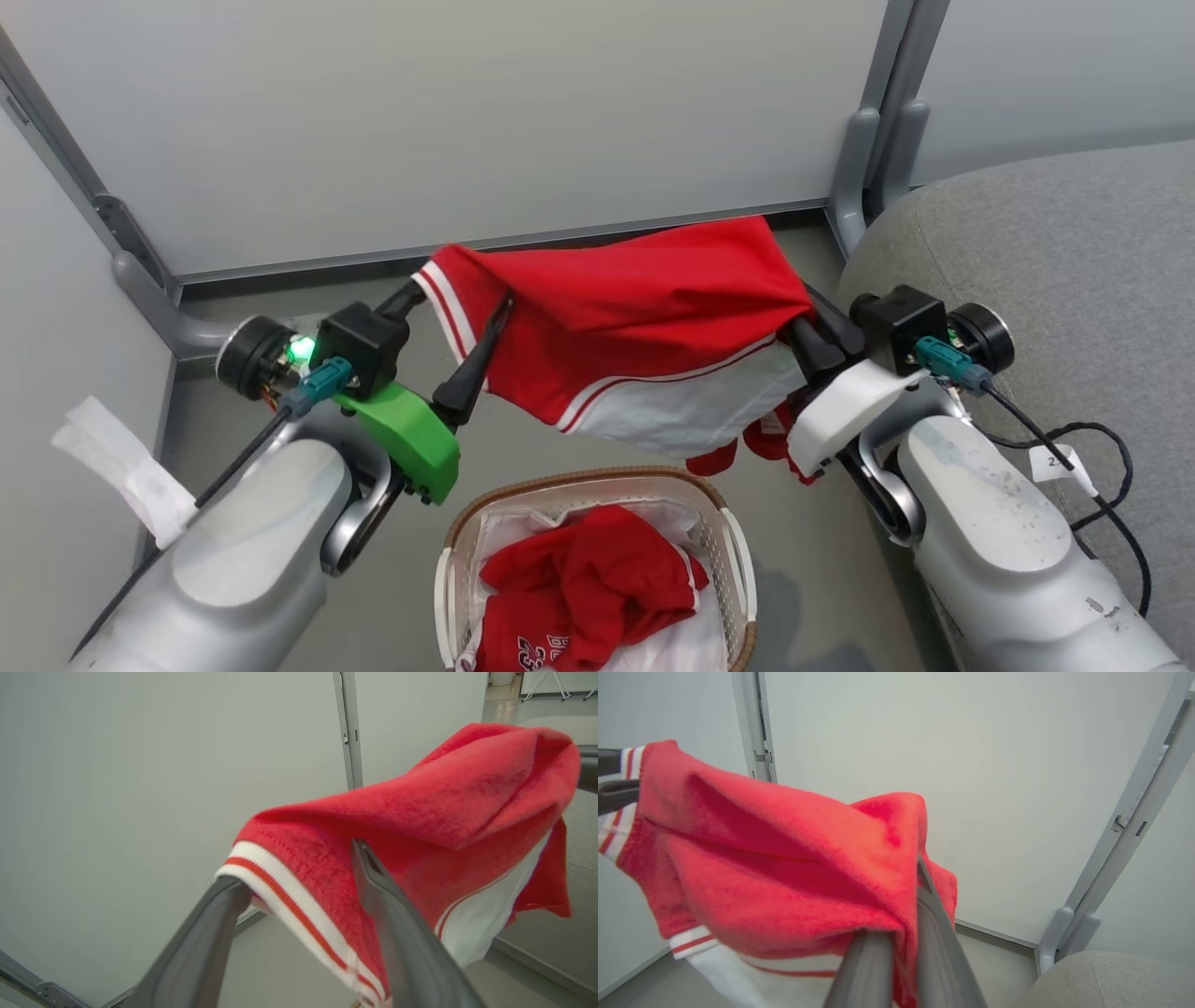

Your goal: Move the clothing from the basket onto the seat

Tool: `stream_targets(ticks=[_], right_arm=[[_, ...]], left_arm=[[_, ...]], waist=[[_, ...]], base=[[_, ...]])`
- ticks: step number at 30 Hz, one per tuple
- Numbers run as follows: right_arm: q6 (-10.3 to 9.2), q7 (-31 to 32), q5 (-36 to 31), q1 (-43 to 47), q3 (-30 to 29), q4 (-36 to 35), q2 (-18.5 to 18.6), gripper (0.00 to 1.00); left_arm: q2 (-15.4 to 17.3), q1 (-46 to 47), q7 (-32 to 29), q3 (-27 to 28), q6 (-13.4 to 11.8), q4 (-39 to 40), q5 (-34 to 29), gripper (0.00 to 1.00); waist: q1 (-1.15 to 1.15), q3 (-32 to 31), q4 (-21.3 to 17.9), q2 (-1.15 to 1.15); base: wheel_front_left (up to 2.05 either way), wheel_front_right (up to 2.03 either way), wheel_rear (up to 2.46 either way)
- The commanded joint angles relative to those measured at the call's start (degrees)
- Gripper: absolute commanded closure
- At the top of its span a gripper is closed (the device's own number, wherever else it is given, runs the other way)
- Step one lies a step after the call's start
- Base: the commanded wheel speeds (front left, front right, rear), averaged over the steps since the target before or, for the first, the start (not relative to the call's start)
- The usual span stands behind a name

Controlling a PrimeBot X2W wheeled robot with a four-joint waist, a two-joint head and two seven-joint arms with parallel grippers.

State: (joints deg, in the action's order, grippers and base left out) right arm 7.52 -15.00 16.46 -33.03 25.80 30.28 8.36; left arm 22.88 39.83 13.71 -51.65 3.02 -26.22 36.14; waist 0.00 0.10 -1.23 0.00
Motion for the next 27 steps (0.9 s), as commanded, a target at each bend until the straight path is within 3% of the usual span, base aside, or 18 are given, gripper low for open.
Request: stream_targets(ticks=[1,12,27], right_arm=[[-0.05,-0.28,-0.64,1.42,-1.25,-0.53,0.59,1.0],[-0.06,-0.28,-3.55,9.11,-10.38,-3.15,2.61,1.0],[-0.06,-0.28,-7.03,17.72,-17.04,-9.59,1.16,1.0]], left_arm=[[-0.24,-1.78,0.51,0.32,-0.44,-0.28,0.71,0.0],[-5.27,-7.75,1.54,-0.9,0.11,-0.91,0.19,0.0],[-10.52,-14.03,1.44,-0.48,1.39,0.63,-3.5,0.0]], waist=[[0.0,0.08,-0.17,0.0],[0.0,0.36,-2.08,0.0],[0.0,1.9,-11.54,0.0]], base=[[0.0,0.0,0.0],[0.0,0.0,0.0],[0.0,0.0,0.0]])
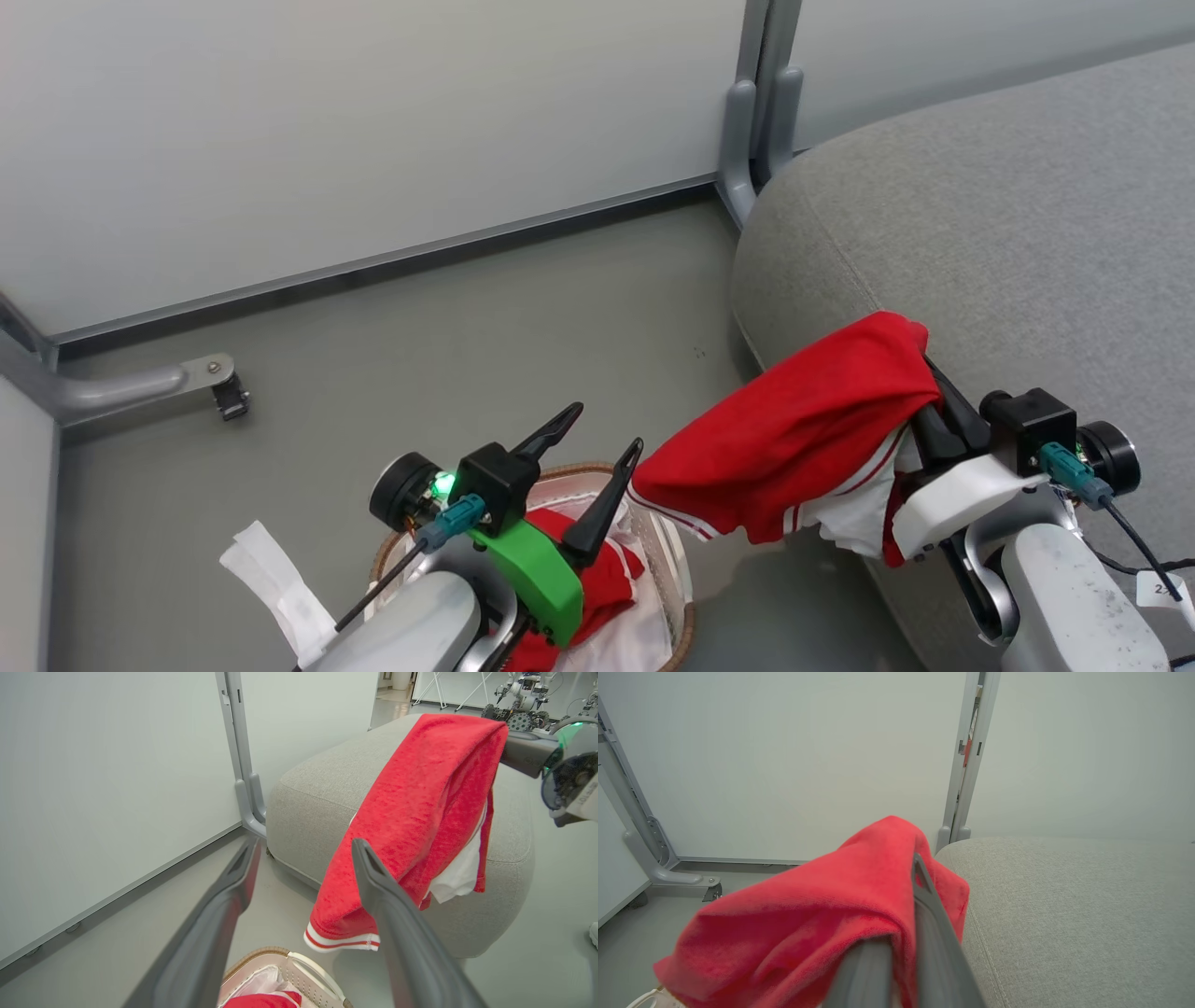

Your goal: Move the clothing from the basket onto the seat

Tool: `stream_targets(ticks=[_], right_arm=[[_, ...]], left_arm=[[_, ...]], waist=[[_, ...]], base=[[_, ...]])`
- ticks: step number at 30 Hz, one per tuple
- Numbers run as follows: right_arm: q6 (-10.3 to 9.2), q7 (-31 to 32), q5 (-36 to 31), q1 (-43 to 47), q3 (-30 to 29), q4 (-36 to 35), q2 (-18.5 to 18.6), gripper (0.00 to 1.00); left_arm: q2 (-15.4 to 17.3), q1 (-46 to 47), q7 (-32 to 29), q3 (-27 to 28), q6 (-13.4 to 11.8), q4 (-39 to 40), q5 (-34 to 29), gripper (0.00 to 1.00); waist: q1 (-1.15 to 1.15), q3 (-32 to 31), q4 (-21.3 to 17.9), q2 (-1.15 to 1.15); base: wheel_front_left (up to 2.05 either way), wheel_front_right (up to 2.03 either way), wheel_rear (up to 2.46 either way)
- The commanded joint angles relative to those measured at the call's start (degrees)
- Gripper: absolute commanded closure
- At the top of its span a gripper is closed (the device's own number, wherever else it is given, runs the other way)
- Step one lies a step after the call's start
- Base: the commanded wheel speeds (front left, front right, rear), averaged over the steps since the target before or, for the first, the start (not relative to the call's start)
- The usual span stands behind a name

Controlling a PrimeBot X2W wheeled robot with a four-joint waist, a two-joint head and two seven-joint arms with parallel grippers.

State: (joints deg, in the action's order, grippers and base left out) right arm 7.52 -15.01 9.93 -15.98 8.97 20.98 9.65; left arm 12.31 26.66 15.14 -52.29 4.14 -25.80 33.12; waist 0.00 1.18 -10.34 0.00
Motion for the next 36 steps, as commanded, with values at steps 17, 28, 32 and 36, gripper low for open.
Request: stream_targets(ticks=[17,28,32,36], right_arm=[[-0.06,-0.27,-1.66,2.45,-2.8,-3.96,-0.07,1.0],[-0.06,-0.27,-1.11,-6.23,-3.16,-2.7,2.76,1.0],[-0.06,0.21,0.36,-14.6,-4.16,-0.58,5.86,1.0],[-0.06,2.86,4.81,-24.2,-3.92,1.76,9.29,1.0]], left_arm=[[-1.93,-1.63,-0.01,3.65,1.24,2.04,-5.5,0.0],[-0.9,0.55,-0.01,5.34,0.85,3.17,-8.25,0.0],[0.18,1.78,-0.01,6.34,-0.13,4.29,-9.75,0.0],[1.31,3.43,-0.02,6.74,-0.65,5.71,-11.06,0.0]], waist=[[0.0,4.73,-9.15,0.0],[0.0,10.37,-8.68,0.0],[0.0,13.63,-8.1,0.0],[0.0,17.78,-7.02,0.0]], base=[[0.0,0.0,0.0],[0.0,0.0,0.0],[0.0,0.0,0.0],[0.0,0.0,0.0]])
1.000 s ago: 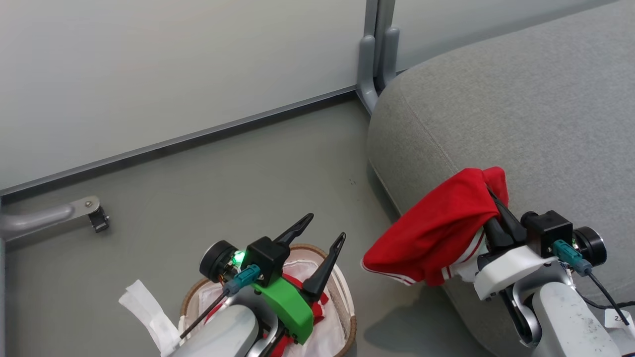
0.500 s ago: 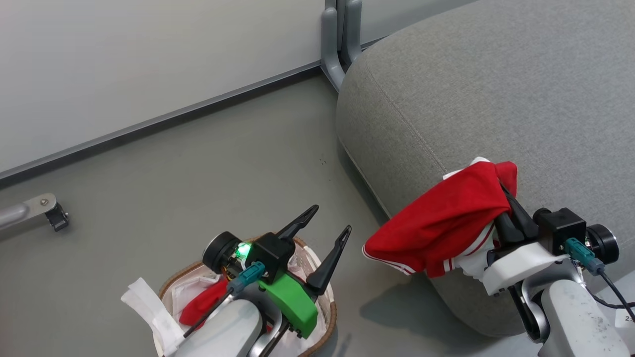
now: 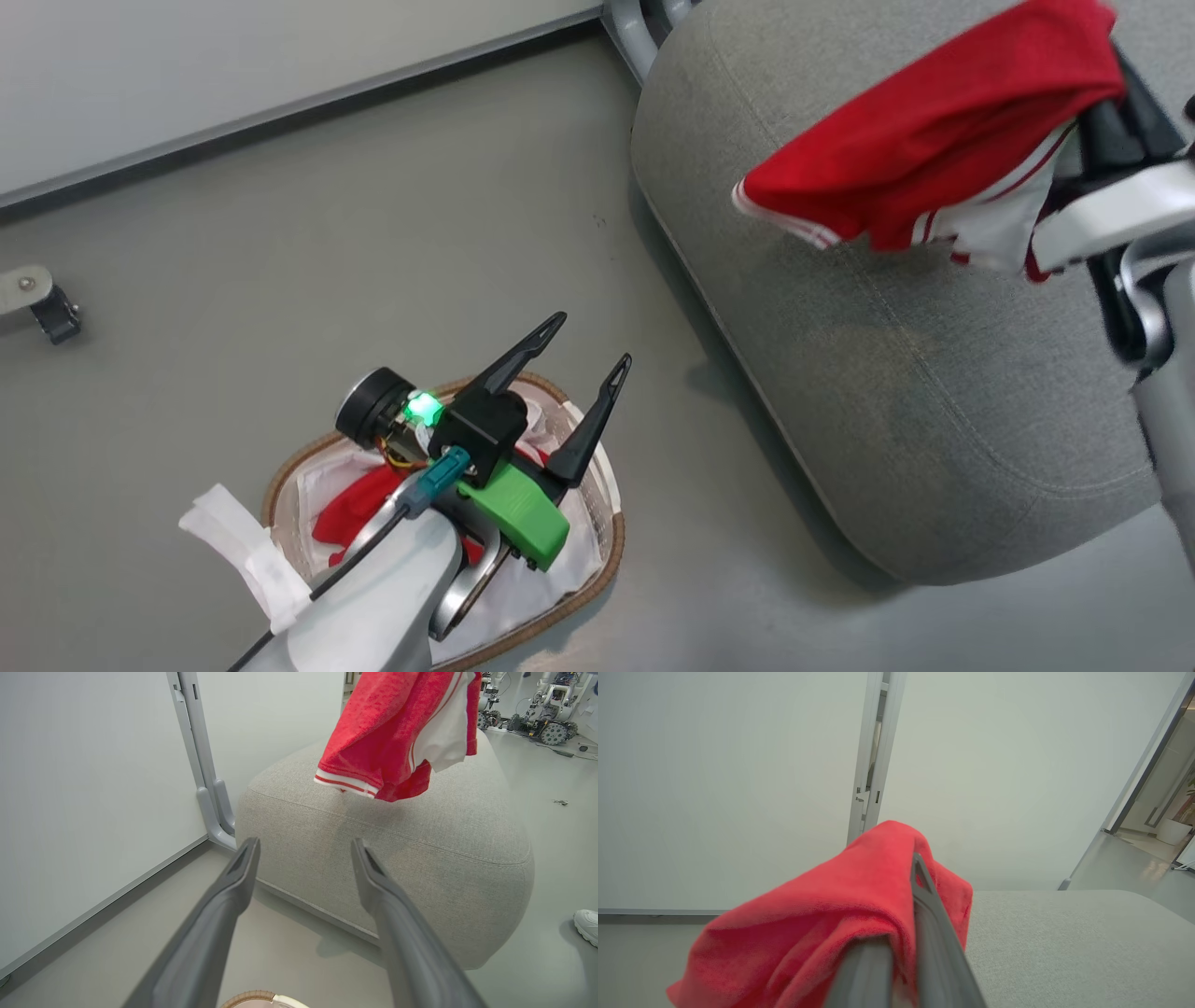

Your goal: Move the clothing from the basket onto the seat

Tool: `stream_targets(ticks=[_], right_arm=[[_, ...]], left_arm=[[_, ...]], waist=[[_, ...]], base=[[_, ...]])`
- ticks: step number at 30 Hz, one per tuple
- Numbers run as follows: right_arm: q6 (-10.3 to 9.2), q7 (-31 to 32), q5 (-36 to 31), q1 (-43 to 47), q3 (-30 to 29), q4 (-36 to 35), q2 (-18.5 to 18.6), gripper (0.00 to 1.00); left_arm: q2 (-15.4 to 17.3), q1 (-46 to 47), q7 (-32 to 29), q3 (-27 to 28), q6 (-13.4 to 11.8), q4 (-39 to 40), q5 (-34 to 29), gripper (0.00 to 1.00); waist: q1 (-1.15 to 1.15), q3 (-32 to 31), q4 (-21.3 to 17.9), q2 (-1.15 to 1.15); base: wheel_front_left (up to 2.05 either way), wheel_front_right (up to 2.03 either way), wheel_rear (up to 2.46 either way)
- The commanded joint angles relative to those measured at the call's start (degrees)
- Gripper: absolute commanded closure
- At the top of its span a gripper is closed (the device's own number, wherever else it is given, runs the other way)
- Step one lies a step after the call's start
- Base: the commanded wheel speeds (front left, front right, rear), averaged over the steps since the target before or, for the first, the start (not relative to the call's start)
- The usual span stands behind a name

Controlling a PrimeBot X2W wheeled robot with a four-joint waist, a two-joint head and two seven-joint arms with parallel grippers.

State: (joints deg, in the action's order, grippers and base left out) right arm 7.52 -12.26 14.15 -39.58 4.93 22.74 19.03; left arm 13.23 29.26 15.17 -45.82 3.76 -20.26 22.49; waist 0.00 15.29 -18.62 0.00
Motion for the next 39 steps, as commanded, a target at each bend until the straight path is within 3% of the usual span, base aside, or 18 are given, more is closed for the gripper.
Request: stream_targets(ticks=[1,7,17,24,34,36,38,39], right_arm=[[-0.06,1.37,1.9,-3.19,0.22,0.35,1.23,1.0],[-0.06,7.23,7.0,-17.14,-2.96,3.01,7.7,1.0],[-0.07,13.61,2.64,-32.54,-9.91,8.46,15.62,1.0],[-0.07,13.73,-2.31,-33.92,-15.19,15.3,16.94,1.0],[-0.07,10.22,-3.78,-28.73,-18.44,27.1,10.49,1.0],[-0.07,9.3,-4.22,-28.38,-18.42,28.43,9.84,0.85],[-0.07,8.32,-4.64,-28.26,-18.29,29.51,9.37,0.51],[-0.07,7.78,-4.69,-28.15,-18.04,29.87,8.84,0.0]], left_arm=[[0.67,1.39,-0.16,0.18,-0.32,0.72,-0.77,0.0],[2.16,3.71,-1.02,-0.16,-1.06,3.73,-2.75,0.0],[2.86,6.79,-2.75,-1.42,-2.28,10.42,-5.52,0.0],[1.37,9.46,-3.34,-2.05,-2.14,13.8,-6.33,0.0],[1.15,10.1,-3.59,-3.03,-1.65,15.32,-5.73,0.0],[1.19,9.98,-3.73,-3.0,-1.87,15.45,-5.4,0.0],[1.41,9.71,-3.8,-3.03,-1.97,15.47,-5.15,0.0],[1.54,9.55,-3.8,-3.04,-2.01,15.41,-5.09,0.0]], waist=[[0.0,4.92,1.73,0.0],[0.0,11.14,3.92,0.0],[0.0,21.15,8.49,0.0],[0.0,27.6,11.29,0.0],[0.0,29.52,12.01,0.0],[0.0,29.31,11.78,0.0],[0.0,28.94,11.46,0.0],[0.0,28.69,11.28,0.0]], base=[[0.0,0.0,0.0],[0.0,0.0,0.0],[0.0,0.0,0.0],[0.0,0.0,0.0],[0.0,0.0,0.0],[0.0,0.0,0.0],[0.0,0.0,0.0],[0.0,0.0,0.0]])
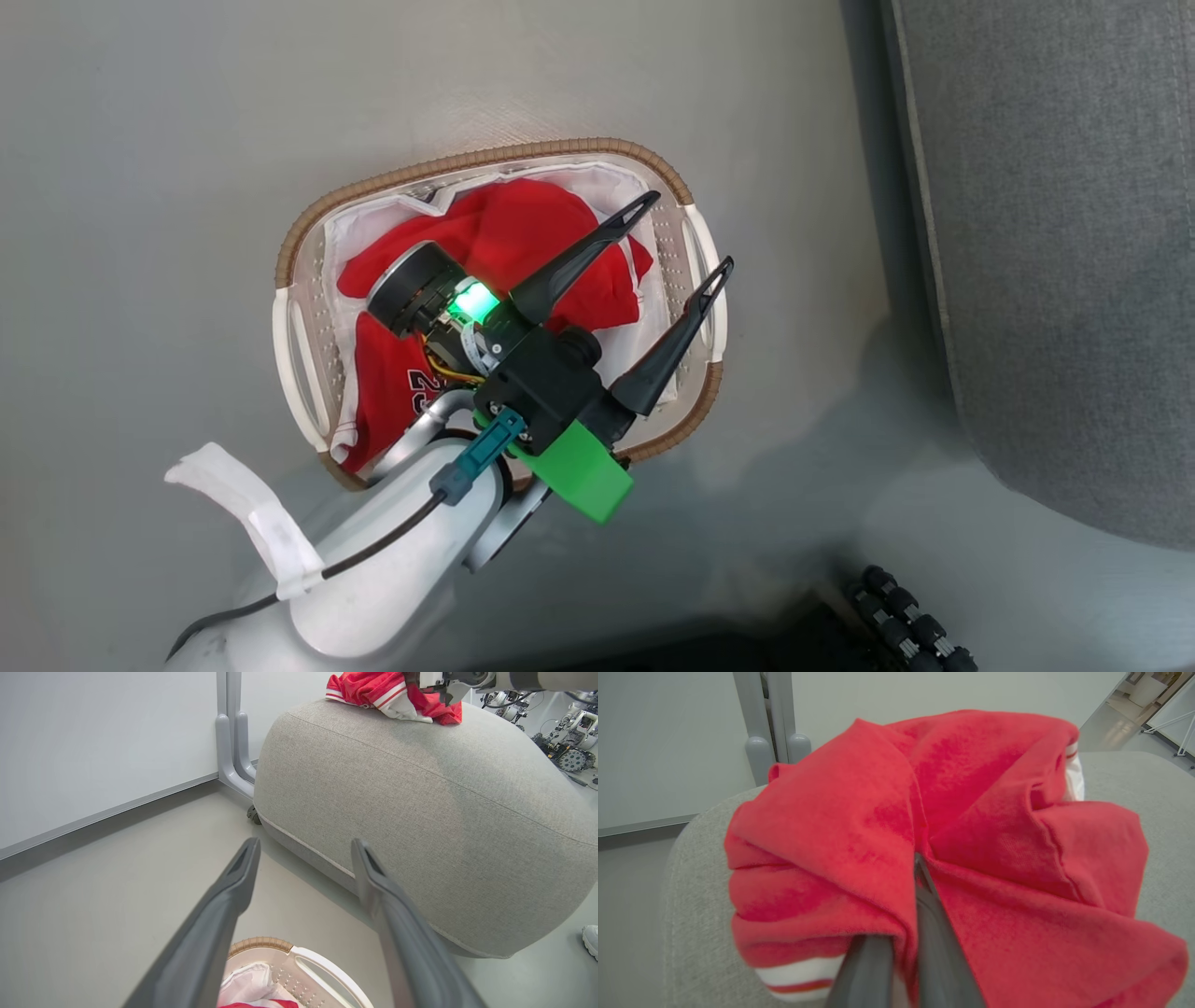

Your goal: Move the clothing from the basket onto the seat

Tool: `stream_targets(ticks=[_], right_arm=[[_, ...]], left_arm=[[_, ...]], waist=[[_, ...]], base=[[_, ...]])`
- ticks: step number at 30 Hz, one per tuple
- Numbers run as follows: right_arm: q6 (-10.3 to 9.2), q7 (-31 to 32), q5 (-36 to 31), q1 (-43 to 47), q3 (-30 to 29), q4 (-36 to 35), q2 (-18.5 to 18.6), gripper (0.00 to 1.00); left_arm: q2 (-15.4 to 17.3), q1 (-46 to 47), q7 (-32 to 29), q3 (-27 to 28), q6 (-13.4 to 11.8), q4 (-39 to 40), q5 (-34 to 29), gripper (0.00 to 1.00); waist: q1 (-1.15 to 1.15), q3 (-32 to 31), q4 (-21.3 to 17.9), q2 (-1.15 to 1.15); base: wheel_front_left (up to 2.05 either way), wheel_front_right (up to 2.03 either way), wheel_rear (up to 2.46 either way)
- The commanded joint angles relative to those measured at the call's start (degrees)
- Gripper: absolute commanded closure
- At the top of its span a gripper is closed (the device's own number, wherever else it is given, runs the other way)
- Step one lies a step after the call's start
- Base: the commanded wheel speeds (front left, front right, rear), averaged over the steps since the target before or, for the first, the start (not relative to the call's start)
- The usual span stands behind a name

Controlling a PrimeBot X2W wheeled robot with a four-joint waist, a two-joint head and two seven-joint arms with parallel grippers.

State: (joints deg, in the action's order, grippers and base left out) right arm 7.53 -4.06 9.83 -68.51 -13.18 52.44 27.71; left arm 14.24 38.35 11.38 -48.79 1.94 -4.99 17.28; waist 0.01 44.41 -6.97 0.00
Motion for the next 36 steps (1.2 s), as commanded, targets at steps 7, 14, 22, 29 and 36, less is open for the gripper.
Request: stream_targets(ticks=[7,14,22,29,36], right_arm=[[-0.08,-2.96,2.38,2.61,1.87,2.18,-2.47,0.0],[-0.08,-4.47,3.77,7.97,7.47,2.21,-2.93,0.0],[-0.07,-3.99,6.74,14.23,14.59,-1.43,-2.1,0.0],[-0.08,-5.7,9.16,17.53,17.17,-6.04,-4.04,0.0],[-0.08,-9.17,9.42,25.89,16.06,-10.38,-9.19,0.0]], left_arm=[[1.13,-1.39,1.12,0.5,-0.38,-1.51,1.4,0.0],[0.92,-4.03,2.98,2.59,-1.47,-5.05,3.4,0.0],[0.47,-9.36,3.85,6.99,-2.53,-7.67,6.06,0.0],[0.0,-16.28,3.83,14.58,-3.82,-5.6,5.85,0.0],[-1.56,-24.09,3.76,24.42,-4.52,-4.22,4.83,0.0]], waist=[[-0.01,-4.52,-1.68,0.0],[-0.01,-11.91,-1.64,0.0],[-0.01,-22.5,0.19,0.0],[-0.01,-30.07,2.28,0.0],[-0.01,-35.44,4.73,0.0]], base=[[0.0,0.0,0.0],[0.0,0.0,0.0],[0.0,0.0,0.0],[0.0,0.0,0.0],[0.0,0.0,0.0]])
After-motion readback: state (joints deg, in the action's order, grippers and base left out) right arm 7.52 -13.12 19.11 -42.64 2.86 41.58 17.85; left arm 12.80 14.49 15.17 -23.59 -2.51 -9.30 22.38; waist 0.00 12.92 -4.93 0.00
